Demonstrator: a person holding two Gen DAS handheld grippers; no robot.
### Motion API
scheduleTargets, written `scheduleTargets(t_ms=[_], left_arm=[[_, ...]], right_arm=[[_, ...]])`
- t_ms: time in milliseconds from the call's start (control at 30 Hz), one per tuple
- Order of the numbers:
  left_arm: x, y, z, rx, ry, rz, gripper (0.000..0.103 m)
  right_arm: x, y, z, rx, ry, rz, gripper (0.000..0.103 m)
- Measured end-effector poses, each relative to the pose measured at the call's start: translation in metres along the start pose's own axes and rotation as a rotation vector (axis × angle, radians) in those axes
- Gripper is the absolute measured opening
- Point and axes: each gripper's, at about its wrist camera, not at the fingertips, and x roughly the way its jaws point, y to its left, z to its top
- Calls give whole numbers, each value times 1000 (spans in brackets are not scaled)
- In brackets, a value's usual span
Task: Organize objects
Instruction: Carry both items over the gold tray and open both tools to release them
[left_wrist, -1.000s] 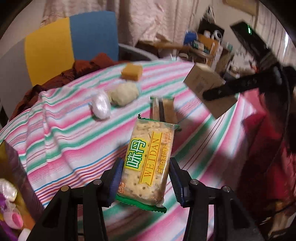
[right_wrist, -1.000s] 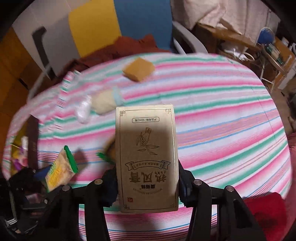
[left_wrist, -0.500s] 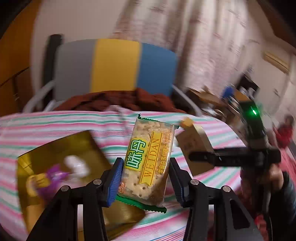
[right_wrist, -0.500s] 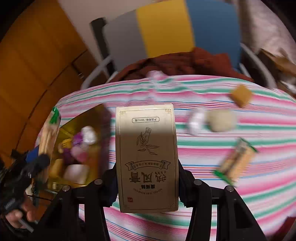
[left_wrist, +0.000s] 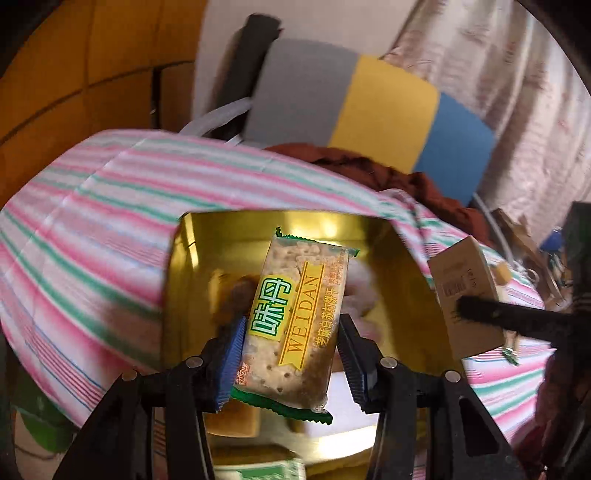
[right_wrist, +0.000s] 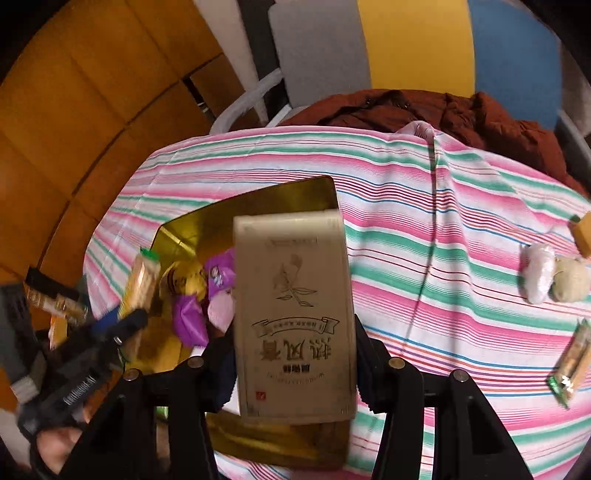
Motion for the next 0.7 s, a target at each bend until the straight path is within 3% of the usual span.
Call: scheduleTargets(t_ms=[167, 700], left_arm=[[13, 18, 1, -24, -10, 117, 51], [-46, -9, -23, 89, -146, 142, 51]], right_arm=[[9, 10, -1, -13, 8, -16, 62], [2, 19, -47, -47, -24, -50, 64]])
